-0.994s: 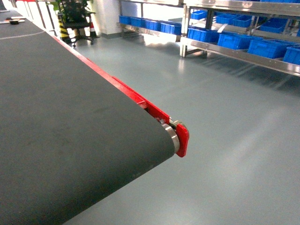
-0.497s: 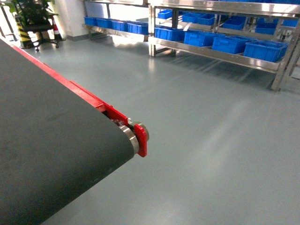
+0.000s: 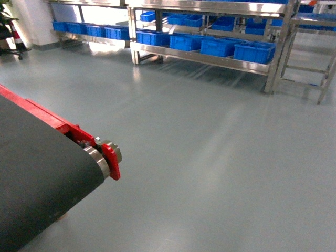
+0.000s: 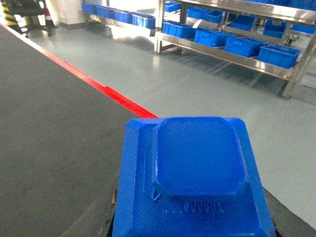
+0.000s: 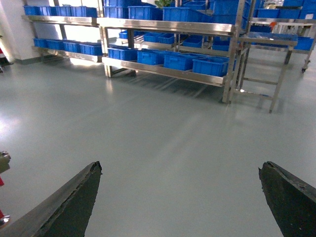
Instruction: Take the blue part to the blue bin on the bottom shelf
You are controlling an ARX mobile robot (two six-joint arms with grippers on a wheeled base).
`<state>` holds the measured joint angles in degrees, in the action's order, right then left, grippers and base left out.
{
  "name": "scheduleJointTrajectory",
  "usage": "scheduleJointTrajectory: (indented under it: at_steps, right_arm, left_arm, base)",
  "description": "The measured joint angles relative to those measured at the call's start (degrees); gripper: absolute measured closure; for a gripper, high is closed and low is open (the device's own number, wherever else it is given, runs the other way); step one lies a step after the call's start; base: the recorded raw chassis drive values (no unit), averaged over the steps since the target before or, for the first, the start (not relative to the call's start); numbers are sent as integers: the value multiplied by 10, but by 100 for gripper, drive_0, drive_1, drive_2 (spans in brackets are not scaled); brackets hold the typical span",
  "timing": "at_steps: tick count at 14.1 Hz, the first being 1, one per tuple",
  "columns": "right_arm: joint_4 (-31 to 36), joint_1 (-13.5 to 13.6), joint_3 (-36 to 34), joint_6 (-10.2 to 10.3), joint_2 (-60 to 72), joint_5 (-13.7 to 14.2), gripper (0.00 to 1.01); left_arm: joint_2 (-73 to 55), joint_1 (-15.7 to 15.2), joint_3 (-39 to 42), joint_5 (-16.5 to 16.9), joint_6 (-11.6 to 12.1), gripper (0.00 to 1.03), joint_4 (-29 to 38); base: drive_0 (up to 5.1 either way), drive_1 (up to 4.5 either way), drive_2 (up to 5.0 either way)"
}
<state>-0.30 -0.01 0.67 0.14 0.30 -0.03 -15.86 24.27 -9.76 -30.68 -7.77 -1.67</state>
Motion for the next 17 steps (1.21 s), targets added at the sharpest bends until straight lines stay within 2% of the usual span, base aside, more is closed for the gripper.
scheduleJointTrajectory:
  at_steps: [17]
  right_arm:
    - [0, 0, 0, 0, 0, 0, 3]
  left_arm:
    - [0, 0, 0, 0, 0, 60, 0]
  base:
    - [-160, -160, -160]
